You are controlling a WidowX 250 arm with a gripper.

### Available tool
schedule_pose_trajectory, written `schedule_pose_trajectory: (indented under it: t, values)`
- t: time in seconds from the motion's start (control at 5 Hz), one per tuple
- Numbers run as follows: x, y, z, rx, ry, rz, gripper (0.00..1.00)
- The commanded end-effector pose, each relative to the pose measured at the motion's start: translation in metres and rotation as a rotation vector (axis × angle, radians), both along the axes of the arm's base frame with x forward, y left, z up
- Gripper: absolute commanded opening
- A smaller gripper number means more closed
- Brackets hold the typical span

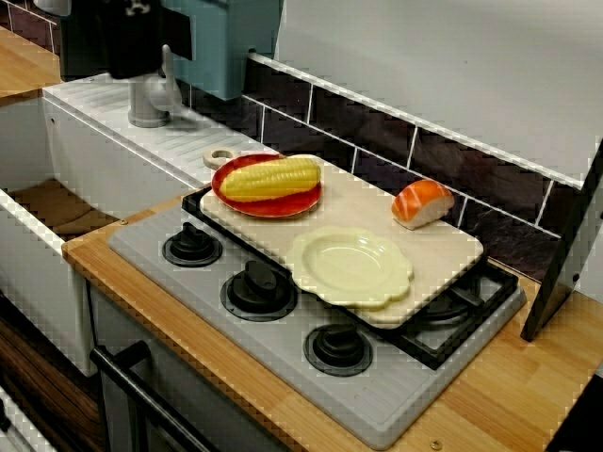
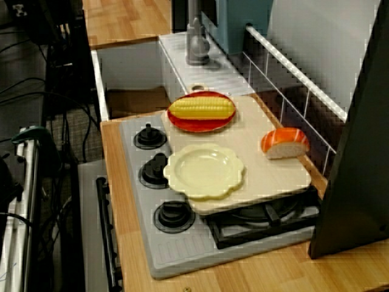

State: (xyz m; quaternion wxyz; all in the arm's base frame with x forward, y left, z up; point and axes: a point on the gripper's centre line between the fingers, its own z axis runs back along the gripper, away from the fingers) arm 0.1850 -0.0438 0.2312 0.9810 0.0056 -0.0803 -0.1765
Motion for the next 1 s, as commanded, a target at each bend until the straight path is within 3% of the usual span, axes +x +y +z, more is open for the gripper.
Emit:
schedule_pose_trajectory:
  t: [0.0,0.2,0.4,0.8]
  values:
    - [0.043,-0.013,0.009,-0.032,-0.04,-0.07,1.0]
    - [0.061,-0.023,-0.004,-0.072,-0.04,-0.046,1.0]
    - [0.076,-0.027,-0.013,-0.081,-0.05,-0.038,1.0]
    - [0.076,-0.027,-0.013,-0.081,-0.05,-0.038,1.0]
